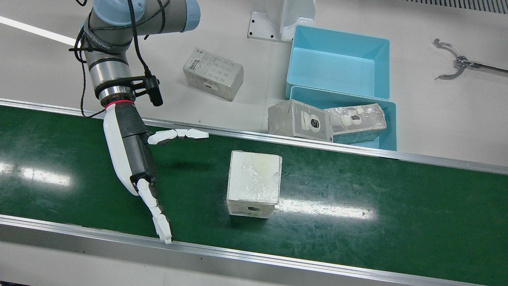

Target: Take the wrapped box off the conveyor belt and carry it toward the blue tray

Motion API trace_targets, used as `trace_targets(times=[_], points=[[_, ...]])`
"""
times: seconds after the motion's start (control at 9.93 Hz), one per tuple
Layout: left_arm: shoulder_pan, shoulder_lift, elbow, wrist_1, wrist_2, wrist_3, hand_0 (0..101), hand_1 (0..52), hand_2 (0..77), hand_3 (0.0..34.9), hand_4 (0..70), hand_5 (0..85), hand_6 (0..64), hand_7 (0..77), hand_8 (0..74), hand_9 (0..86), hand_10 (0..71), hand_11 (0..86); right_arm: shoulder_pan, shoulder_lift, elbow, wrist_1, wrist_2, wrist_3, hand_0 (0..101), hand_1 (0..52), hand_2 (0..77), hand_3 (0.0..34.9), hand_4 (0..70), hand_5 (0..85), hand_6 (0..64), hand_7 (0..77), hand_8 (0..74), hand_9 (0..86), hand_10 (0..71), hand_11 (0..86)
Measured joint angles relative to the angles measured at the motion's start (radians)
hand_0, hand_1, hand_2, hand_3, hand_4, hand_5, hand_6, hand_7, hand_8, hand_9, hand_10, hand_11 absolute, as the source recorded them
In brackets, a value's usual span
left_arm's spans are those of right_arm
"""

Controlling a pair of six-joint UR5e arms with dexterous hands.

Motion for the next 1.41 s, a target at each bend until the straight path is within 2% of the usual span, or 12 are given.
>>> trace_targets(times=[0.3,1.01,1.31,1.41], points=[[0.0,0.0,0.0,0.0,0.0,0.0,0,0.0,1.1,0.0,0.0,1.1,0.0,0.0,0.0,0.0,0.0,0.0,-0.004,0.0,-0.016,0.021,0.002,-0.001,47,15.3,15.8,0.0,4.9,2.7,0.0,0.5,3.3,3.3,1.1,3.3],[0.0,0.0,0.0,0.0,0.0,0.0,0,0.0,0.5,0.0,0.0,1.1,0.0,0.5,0.0,0.0,0.0,0.0,-0.013,0.009,-0.031,0.026,0.003,-0.002,47,15.3,15.8,0.0,4.9,4.4,0.0,0.5,2.7,3.3,1.1,2.2],[0.0,0.0,0.0,0.0,0.0,0.0,0,0.0,0.5,0.0,0.0,1.1,0.0,0.0,0.0,0.0,0.0,0.0,-0.015,0.009,-0.033,0.028,0.003,0.0,47,14.2,15.8,0.0,4.9,4.4,0.0,0.5,2.7,3.3,1.1,2.2],[0.0,0.0,0.0,0.0,0.0,0.0,0,0.0,0.5,0.0,0.0,1.1,0.0,0.0,0.0,0.0,0.0,0.0,-0.015,0.01,-0.033,0.029,0.007,0.001,45,10.9,15.3,0.0,4.9,5.5,0.0,0.5,2.7,3.3,1.1,3.3]])
